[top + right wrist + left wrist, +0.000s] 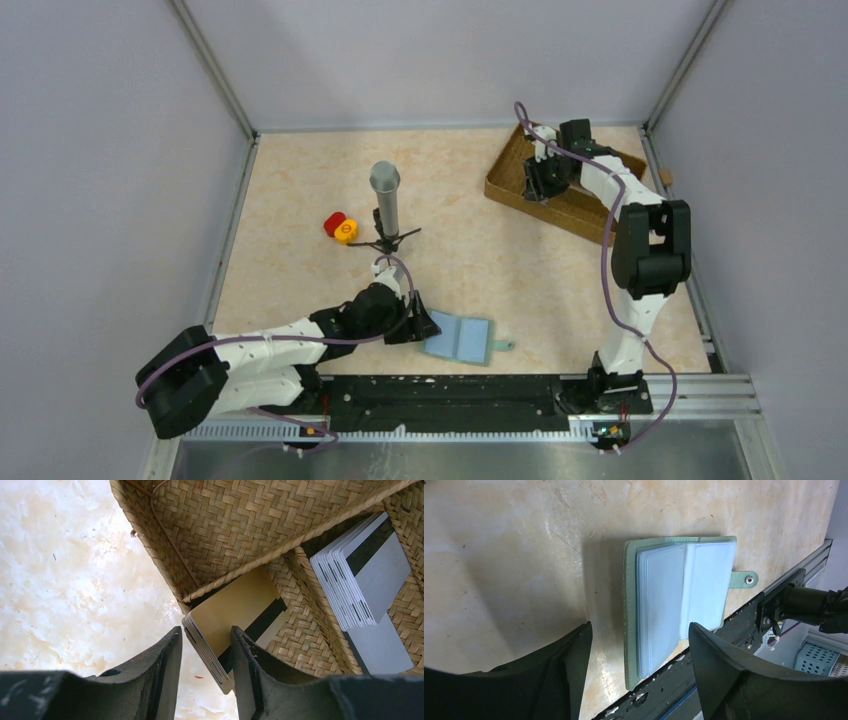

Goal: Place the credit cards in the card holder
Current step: Pick up the credit card from the storage box.

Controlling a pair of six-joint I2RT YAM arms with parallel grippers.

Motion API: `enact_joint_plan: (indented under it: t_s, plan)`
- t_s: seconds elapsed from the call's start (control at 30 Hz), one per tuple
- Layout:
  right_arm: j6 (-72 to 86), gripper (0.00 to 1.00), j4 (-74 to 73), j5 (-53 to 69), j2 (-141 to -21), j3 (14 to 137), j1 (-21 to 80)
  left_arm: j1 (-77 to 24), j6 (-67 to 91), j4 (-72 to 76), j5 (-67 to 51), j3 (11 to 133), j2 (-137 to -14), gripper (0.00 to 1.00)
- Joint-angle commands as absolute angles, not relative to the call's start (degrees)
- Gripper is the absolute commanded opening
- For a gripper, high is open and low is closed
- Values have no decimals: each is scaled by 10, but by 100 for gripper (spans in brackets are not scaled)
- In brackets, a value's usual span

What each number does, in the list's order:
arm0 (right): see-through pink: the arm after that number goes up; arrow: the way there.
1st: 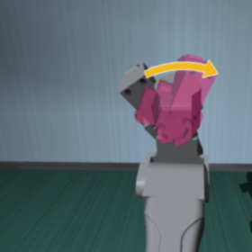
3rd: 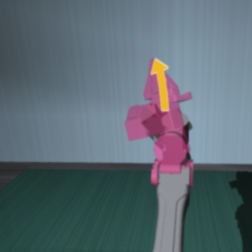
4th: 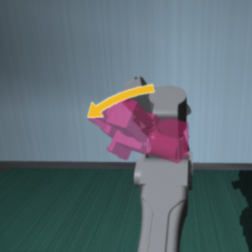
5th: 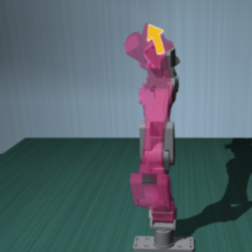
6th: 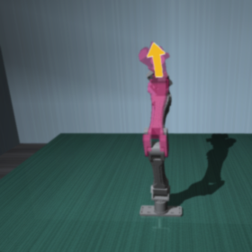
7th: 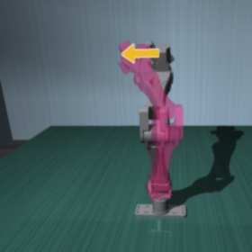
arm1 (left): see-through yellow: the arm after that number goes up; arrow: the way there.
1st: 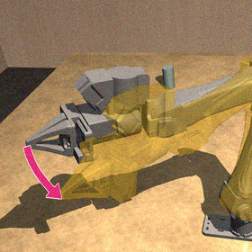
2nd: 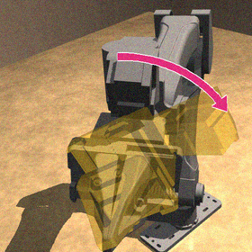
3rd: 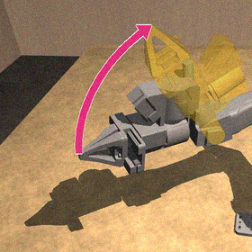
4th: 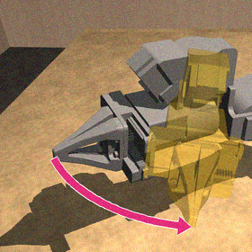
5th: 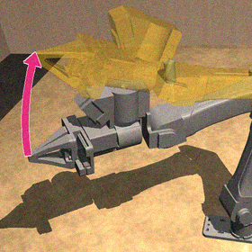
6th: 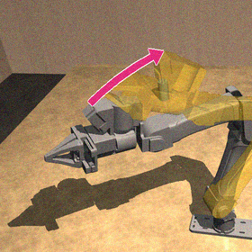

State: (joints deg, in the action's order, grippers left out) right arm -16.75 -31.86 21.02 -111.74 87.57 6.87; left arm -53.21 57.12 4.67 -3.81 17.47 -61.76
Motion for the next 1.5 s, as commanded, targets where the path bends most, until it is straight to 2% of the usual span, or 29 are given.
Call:
enact_joint_plan:
  t_s: [0.0, 0.3, 0.53, 1.2, 1.47]
  plan:
    - [-163, 37, -349, 237, -1094, 899, 70, -529, 574, 44, -35, 170, -614, 74]
    - [-163, 20, -351, 233, -1103, 902, 70, -529, 575, 43, -35, 169, -613, 74]
    - [-164, 14, -346, 231, -1097, 901, 70, -529, 577, 39, -31, 166, -603, 74]
    - [-166, 30, -365, 260, -1108, 912, 70, -529, 575, 36, -29, 166, -599, 75]
    - [-168, 30, -375, 261, -1117, 919, 70, -529, 573, 37, -30, 168, -600, 75]
